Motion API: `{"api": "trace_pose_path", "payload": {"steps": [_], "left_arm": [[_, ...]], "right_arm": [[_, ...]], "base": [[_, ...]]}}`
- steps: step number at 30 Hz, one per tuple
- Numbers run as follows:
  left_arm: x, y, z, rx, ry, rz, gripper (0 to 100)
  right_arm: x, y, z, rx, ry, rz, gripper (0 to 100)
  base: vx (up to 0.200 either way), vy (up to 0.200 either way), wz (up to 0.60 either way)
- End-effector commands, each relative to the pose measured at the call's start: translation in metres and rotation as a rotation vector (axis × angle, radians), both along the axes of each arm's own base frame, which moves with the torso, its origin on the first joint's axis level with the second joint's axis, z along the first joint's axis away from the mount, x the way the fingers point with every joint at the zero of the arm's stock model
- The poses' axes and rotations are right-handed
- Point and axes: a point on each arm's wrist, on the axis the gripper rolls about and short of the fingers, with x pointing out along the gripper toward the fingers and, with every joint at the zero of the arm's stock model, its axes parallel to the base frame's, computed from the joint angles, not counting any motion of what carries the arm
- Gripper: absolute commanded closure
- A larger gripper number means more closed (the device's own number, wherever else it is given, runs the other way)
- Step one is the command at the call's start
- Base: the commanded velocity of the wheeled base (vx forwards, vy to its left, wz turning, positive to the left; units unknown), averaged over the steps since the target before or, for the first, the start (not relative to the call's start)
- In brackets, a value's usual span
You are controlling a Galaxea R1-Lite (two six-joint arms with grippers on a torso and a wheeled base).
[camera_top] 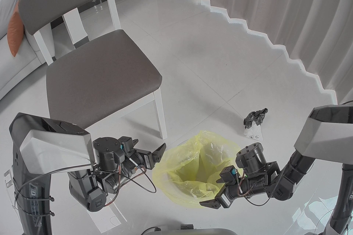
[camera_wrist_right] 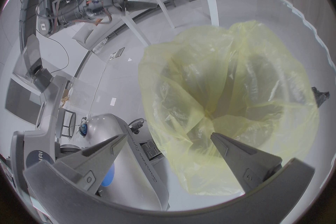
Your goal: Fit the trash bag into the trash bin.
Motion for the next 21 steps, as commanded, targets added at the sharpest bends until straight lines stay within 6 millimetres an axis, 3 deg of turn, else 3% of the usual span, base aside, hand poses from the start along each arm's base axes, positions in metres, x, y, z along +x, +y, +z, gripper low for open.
{"api": "trace_pose_path", "payload": {"steps": [1, 6, 12, 15, 21], "left_arm": [[-0.001, -0.001, 0.005, -0.011, -0.021, -0.001, 0], [-0.002, 0.002, 0.013, -0.020, -0.039, 0.005, 0], [-0.001, 0.001, 0.015, -0.015, -0.050, 0.015, 0], [0.000, 0.000, 0.017, -0.019, -0.060, 0.014, 0], [0.001, -0.001, 0.018, -0.022, -0.067, 0.012, 0]], "right_arm": [[-0.008, -0.012, 0.050, 0.074, -0.109, -0.058, 0], [-0.009, -0.064, 0.083, 0.095, -0.162, -0.231, 0], [-0.006, -0.123, 0.091, 0.074, -0.167, -0.419, 0], [-0.001, -0.134, 0.090, 0.093, -0.147, -0.450, 0], [0.016, -0.132, 0.078, 0.097, -0.100, -0.467, 0]], "base": [[0.000, 0.000, 0.00], [0.000, 0.000, 0.00], [0.000, 0.000, 0.00], [0.000, 0.000, 0.00], [0.000, 0.000, 0.00]]}}
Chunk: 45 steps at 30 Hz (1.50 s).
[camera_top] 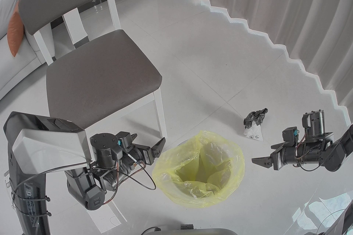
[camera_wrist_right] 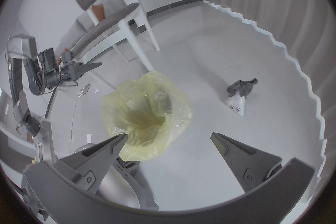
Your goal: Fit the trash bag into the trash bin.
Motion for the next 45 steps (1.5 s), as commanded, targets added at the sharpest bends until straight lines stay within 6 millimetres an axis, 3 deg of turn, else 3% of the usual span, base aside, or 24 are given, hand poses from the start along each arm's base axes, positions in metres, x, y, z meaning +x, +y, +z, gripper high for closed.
{"api": "trace_pose_path", "payload": {"steps": [1, 9, 18, 29, 30, 39, 45], "left_arm": [[0.001, -0.001, 0.004, -0.011, -0.021, 0.000, 0], [0.000, -0.001, 0.007, -0.014, -0.028, 0.007, 0], [0.000, -0.002, 0.006, -0.013, -0.029, 0.004, 0], [0.001, -0.001, 0.005, -0.015, -0.026, 0.001, 0], [0.001, -0.001, 0.005, -0.015, -0.026, 0.001, 0], [0.001, -0.003, 0.005, -0.016, -0.028, -0.005, 0], [-0.001, -0.005, 0.005, -0.014, -0.027, -0.008, 0]], "right_arm": [[0.012, -0.003, -0.005, 0.009, 0.017, -0.026, 0], [0.051, 0.009, -0.044, -0.001, 0.094, -0.015, 0], [0.065, 0.024, -0.064, -0.009, 0.125, 0.019, 0], [0.066, 0.037, -0.080, -0.020, 0.156, 0.057, 0], [0.067, 0.037, -0.081, -0.020, 0.157, 0.057, 100], [0.068, 0.036, -0.085, -0.021, 0.166, 0.051, 100], [0.058, 0.028, -0.090, -0.038, 0.207, 0.044, 100]], "base": [[0.000, 0.000, 0.00], [0.000, 0.000, 0.00], [0.000, 0.000, 0.00], [0.000, 0.000, 0.00], [0.000, 0.000, 0.00], [0.000, 0.000, 0.00], [0.000, 0.000, 0.00]]}}
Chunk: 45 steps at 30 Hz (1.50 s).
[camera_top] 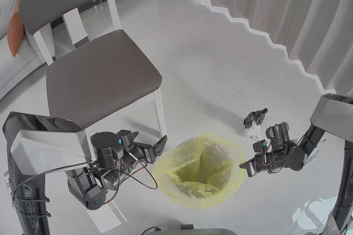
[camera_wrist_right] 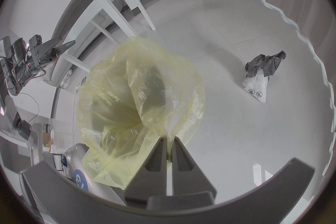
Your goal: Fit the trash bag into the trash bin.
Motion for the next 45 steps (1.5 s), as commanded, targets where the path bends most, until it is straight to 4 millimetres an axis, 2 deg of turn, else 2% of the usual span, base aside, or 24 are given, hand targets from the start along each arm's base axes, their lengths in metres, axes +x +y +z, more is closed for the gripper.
{"api": "trace_pose_path", "payload": {"steps": [1, 6, 9, 15, 17, 18, 23, 32, 33, 38, 45], "left_arm": [[-0.002, -0.001, 0.000, -0.003, -0.005, -0.001, 0], [-0.002, -0.001, 0.000, -0.003, -0.007, -0.001, 0], [-0.001, -0.003, 0.001, -0.006, -0.012, -0.006, 0], [0.000, -0.004, 0.001, -0.005, -0.013, -0.006, 0], [0.000, -0.004, 0.001, -0.006, -0.014, -0.006, 0], [0.000, -0.004, 0.002, -0.007, -0.015, -0.008, 0], [0.003, -0.004, 0.001, -0.008, -0.016, -0.009, 0], [0.011, -0.007, -0.014, 0.027, 0.041, -0.007, 0], [0.011, -0.007, -0.021, 0.053, 0.080, -0.009, 0], [0.011, -0.006, -0.032, 0.107, 0.117, -0.015, 0], [0.011, -0.006, -0.047, 0.227, 0.200, -0.064, 0]], "right_arm": [[-0.010, -0.007, -0.005, -0.015, 0.036, -0.006, 100], [-0.025, -0.012, -0.005, -0.033, 0.061, 0.003, 100], [-0.022, -0.012, -0.007, -0.036, 0.053, 0.009, 100], [0.014, -0.003, -0.032, -0.035, 0.044, 0.008, 100], [0.019, -0.002, -0.036, -0.035, 0.047, 0.008, 100], [0.029, 0.000, -0.044, -0.038, 0.059, 0.008, 100], [0.040, 0.003, -0.048, -0.042, 0.083, 0.007, 100], [0.040, 0.004, -0.046, -0.041, 0.078, 0.009, 100], [0.038, 0.003, -0.046, -0.042, 0.084, 0.011, 100], [0.030, 0.004, -0.037, -0.043, 0.076, 0.018, 100], [0.029, 0.005, -0.033, -0.039, 0.064, 0.026, 100]], "base": [[0.000, 0.000, 0.00], [0.000, 0.000, 0.00], [0.000, 0.000, 0.00], [0.000, 0.000, 0.00], [0.000, 0.000, 0.00], [0.000, 0.000, 0.00], [0.000, 0.000, 0.00], [0.000, 0.000, 0.00], [0.000, 0.000, 0.00], [0.000, 0.000, 0.00], [0.000, 0.000, 0.00]]}}
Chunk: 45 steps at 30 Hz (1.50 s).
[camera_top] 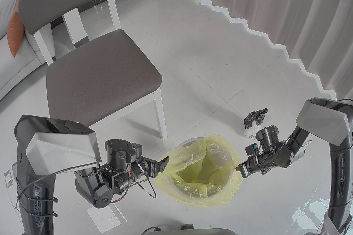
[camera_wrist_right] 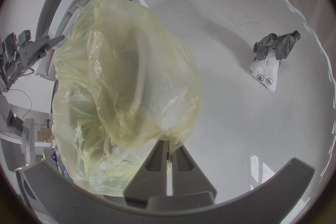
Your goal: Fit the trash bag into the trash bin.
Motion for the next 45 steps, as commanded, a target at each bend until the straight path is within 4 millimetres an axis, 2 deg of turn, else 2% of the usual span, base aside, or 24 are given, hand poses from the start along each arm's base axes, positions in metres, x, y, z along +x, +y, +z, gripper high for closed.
{"api": "trace_pose_path", "payload": {"steps": [1, 7, 13, 23, 24, 37, 45], "left_arm": [[0.008, -0.004, -0.010, 0.040, 0.042, -0.015, 0], [0.025, -0.008, -0.016, 0.065, 0.041, -0.017, 0], [0.024, -0.012, -0.024, 0.063, 0.067, -0.059, 0], [0.040, -0.025, -0.036, 0.050, 0.052, -0.072, 0], [0.040, -0.026, -0.037, 0.049, 0.052, -0.072, 100], [0.050, -0.019, -0.033, 0.013, 0.044, -0.031, 100], [0.063, -0.028, -0.046, 0.026, 0.066, -0.034, 100]], "right_arm": [[-0.003, 0.002, 0.005, 0.002, -0.012, 0.010, 100], [-0.006, 0.001, 0.002, 0.002, -0.022, 0.019, 100], [-0.006, 0.001, 0.002, 0.002, -0.023, 0.019, 100], [-0.006, 0.000, 0.002, 0.002, -0.023, 0.018, 100], [-0.006, 0.001, 0.002, 0.002, -0.023, 0.019, 100], [-0.003, 0.000, 0.004, 0.009, -0.043, 0.012, 100], [0.012, -0.005, -0.005, 0.012, -0.051, -0.008, 100]], "base": [[0.000, 0.000, 0.00], [0.000, 0.000, 0.00], [0.000, 0.000, 0.00], [0.000, 0.000, 0.00], [0.000, 0.000, 0.00], [0.000, 0.000, 0.00], [0.000, 0.000, 0.00]]}}
